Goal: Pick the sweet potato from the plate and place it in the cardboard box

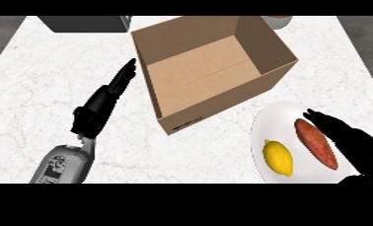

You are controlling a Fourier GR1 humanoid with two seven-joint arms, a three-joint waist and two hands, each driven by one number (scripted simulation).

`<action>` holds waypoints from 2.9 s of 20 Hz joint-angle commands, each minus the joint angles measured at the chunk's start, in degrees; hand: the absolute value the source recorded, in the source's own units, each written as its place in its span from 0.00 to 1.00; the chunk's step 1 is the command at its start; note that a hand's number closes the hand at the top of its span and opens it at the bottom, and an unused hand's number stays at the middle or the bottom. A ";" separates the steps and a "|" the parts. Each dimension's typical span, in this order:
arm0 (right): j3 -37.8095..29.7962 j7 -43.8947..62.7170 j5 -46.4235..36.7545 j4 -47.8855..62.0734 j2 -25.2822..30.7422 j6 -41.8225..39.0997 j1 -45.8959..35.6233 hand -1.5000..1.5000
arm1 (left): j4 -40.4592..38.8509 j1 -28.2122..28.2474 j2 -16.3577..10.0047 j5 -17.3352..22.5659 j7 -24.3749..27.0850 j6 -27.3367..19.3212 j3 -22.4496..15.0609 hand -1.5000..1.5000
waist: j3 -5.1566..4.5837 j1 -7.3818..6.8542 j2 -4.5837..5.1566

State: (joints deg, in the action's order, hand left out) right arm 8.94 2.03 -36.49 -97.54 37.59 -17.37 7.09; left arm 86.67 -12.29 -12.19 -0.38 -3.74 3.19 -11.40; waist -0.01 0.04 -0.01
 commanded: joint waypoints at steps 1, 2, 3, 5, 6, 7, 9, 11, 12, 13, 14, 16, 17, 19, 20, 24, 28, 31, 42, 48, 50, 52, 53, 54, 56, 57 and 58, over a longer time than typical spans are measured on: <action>-0.18 2.36 -2.18 -2.54 -2.45 -4.05 -0.18 0.00 | 0.38 3.53 1.42 -3.22 3.30 -0.31 -0.23 0.50 | -0.01 0.04 -0.03; -0.06 1.34 -4.23 1.50 -3.71 -2.49 -0.92 0.00 | -0.95 2.61 2.51 -3.19 2.60 0.29 -0.64 0.50 | 0.00 0.03 0.00; -2.09 -3.51 -3.86 4.96 -2.80 -2.55 -1.79 0.00 | 0.75 0.58 3.11 -3.39 -1.51 -0.07 -0.09 0.50 | 0.01 0.02 0.00; -0.52 1.71 -5.35 -0.83 -4.50 -4.91 -0.13 0.00 | 5.65 2.58 0.33 -0.63 -3.83 3.38 2.33 0.50 | 0.00 0.00 -0.06; -1.01 -0.69 -6.46 1.33 -4.98 -3.13 1.07 0.00 | 5.11 5.93 3.36 -4.40 -0.79 -0.06 -0.72 0.50 | 0.01 0.02 -0.05; -1.79 -2.16 -7.32 3.95 -6.05 -2.85 -0.89 0.00 | 5.43 2.50 3.70 -3.51 -3.75 1.53 0.25 0.50 | 0.01 0.02 -0.02; -0.38 -1.11 -9.14 -0.83 -6.30 -2.12 4.35 0.00 | 3.52 1.05 4.14 -4.92 -2.53 1.34 0.21 0.50 | 0.00 0.27 -0.04; -1.44 -2.47 -9.84 9.58 -7.62 -3.78 -5.31 0.00 | 3.60 2.37 2.56 -3.39 -1.61 3.51 2.45 0.50 | 0.01 -0.22 0.04; -3.25 -7.50 -10.20 5.48 -5.33 -0.54 2.51 0.00 | 4.23 4.27 2.62 -2.53 -0.46 4.07 3.38 0.50 | 0.01 0.09 -0.03; -1.10 -0.12 -11.60 4.64 -8.13 -5.27 -3.24 0.00 | -0.62 1.30 4.28 -4.10 1.25 3.27 2.91 0.50 | 0.00 0.03 0.02; -1.11 -6.00 -13.47 7.95 -7.48 0.65 1.15 0.00 | 1.56 5.74 4.13 -6.08 3.25 1.95 1.65 0.50 | 0.01 0.03 -0.01; -3.16 -4.48 -13.92 6.76 -7.27 -3.00 -1.00 0.00 | -0.05 0.54 4.32 -4.93 -0.58 3.89 3.83 0.50 | 0.00 0.11 0.00; -2.25 -5.38 -15.17 7.64 -8.53 0.45 0.52 0.00 | 6.08 1.10 5.76 -5.75 -6.06 1.80 1.96 0.50 | 0.02 0.06 -0.04; -1.87 -3.17 -16.90 5.82 -10.21 -0.17 0.85 0.00 | -1.10 1.41 4.59 -4.76 1.98 4.69 4.52 0.50 | 0.00 0.19 0.00; -3.73 -6.35 -16.60 10.60 -7.62 -1.95 -2.64 0.00 | 6.68 4.89 3.96 -4.31 -2.81 5.01 3.51 0.50 | 0.01 -0.13 -0.03; -2.63 -7.41 -17.73 13.90 -9.74 -1.34 -4.97 1.00 | 2.63 0.98 6.29 -7.30 -2.20 2.44 2.90 0.50 | 0.01 -0.11 0.01; -1.57 -10.21 -20.90 16.02 -10.96 4.81 -3.31 1.00 | 2.17 0.73 4.81 -5.31 -2.16 5.48 4.24 0.50 | 0.03 -0.10 0.04; -0.35 -11.87 -20.94 10.71 -10.30 3.38 -3.90 1.00 | -0.97 1.54 5.47 -5.62 1.12 5.12 4.59 0.50 | -0.01 0.14 0.03; 26.91 -0.37 -37.97 -2.63 -30.18 5.69 -10.14 1.00 | 3.08 0.68 4.53 -4.37 -3.58 6.19 5.43 0.50 | 0.01 -0.23 -0.15; 28.32 2.03 -39.65 -18.23 -29.01 2.78 -7.59 1.00 | 0.80 3.32 6.37 -7.06 1.12 4.07 4.35 0.50 | -0.01 0.30 -0.16; 29.28 2.97 -37.62 -24.31 -30.29 -1.08 -7.03 1.00 | 4.22 5.23 5.04 -6.81 -0.57 5.28 4.10 0.50 | -0.01 0.19 -0.25; 30.40 4.12 -36.60 -33.00 -28.74 -7.88 -5.95 1.00 | -1.49 3.45 5.88 -7.02 3.45 5.04 4.79 0.50 | -0.05 0.67 -0.18; 26.72 3.40 -33.91 -36.04 -27.93 -10.14 -6.87 1.00 | 4.93 6.03 4.91 -5.82 0.09 6.01 4.63 0.50 | -0.02 0.14 -0.27; 32.69 4.86 -35.56 -39.06 -28.76 -9.41 -3.39 1.00 | 1.98 4.01 6.40 -7.08 1.26 4.49 4.27 0.50 | -0.02 0.62 -0.27; 28.57 6.72 -30.97 -43.46 -32.02 -14.93 -6.54 1.00 | 0.19 -1.04 4.89 -4.84 -0.94 6.25 7.31 0.50 | -0.04 0.64 -0.09; 30.03 8.05 -30.84 -45.50 -33.35 -15.67 -6.33 1.00 | -1.95 0.38 6.80 -7.60 1.31 3.85 5.40 0.50 | -0.05 0.66 -0.08; 31.36 10.12 -31.16 -49.01 -33.66 -17.20 -4.89 1.00 | 0.19 -0.17 5.79 -5.25 -1.34 5.99 6.37 0.50 | -0.03 0.59 -0.18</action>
State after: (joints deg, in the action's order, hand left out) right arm 38.53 8.01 -69.93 -135.49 6.20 -28.64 0.67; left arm 87.34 -10.89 -6.43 -6.59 -3.88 8.45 -5.86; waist -0.06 0.54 -0.20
